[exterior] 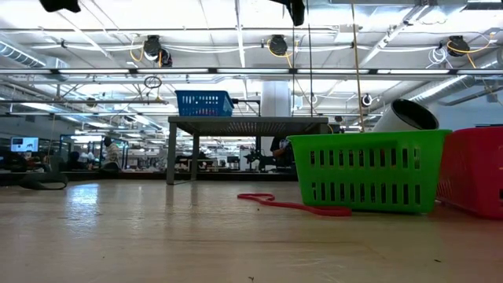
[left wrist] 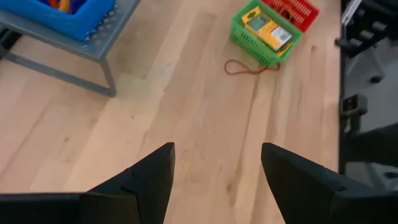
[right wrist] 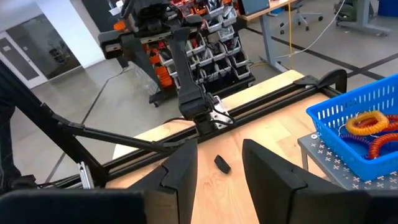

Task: Pick & Place Office Desk Supplies
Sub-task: Put the black rubber band into the red bin

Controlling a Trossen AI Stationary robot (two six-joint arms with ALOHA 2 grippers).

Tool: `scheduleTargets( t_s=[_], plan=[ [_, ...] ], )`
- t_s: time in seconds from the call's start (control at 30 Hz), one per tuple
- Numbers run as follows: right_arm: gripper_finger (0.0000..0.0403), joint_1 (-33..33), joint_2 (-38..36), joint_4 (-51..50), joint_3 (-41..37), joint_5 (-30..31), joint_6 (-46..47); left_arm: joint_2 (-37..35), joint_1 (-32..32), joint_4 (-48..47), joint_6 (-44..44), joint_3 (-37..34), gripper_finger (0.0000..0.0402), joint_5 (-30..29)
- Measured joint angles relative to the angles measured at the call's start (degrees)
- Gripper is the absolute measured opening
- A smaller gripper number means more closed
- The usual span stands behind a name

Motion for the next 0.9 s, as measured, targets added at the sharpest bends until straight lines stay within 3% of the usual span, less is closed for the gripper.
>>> scheduleTargets(
  t_s=[0.17,0.57,0.73,0.9],
  plan=[
    [0.0121,0.0,0.26,-0.47,-0.08,0.0,0.0,0.08,0.01,1.68,-5.56,-0.02,0.0251,0.92],
    [0.0121,0.09,0.26,-0.26,-2.8,-0.24,3.63,0.63,0.05,1.43,-3.8,-0.56,0.0251,2.51],
    [0.0121,0.09,0.26,0.21,-2.93,-0.24,3.31,5.85,0.05,-5.64,-4.01,-3.87,0.0251,0.11],
    [0.0121,0.09,0.26,0.17,-2.93,-0.26,3.21,13.0,0.07,-2.61,-2.86,-11.31,0.0251,4.34]
  ],
)
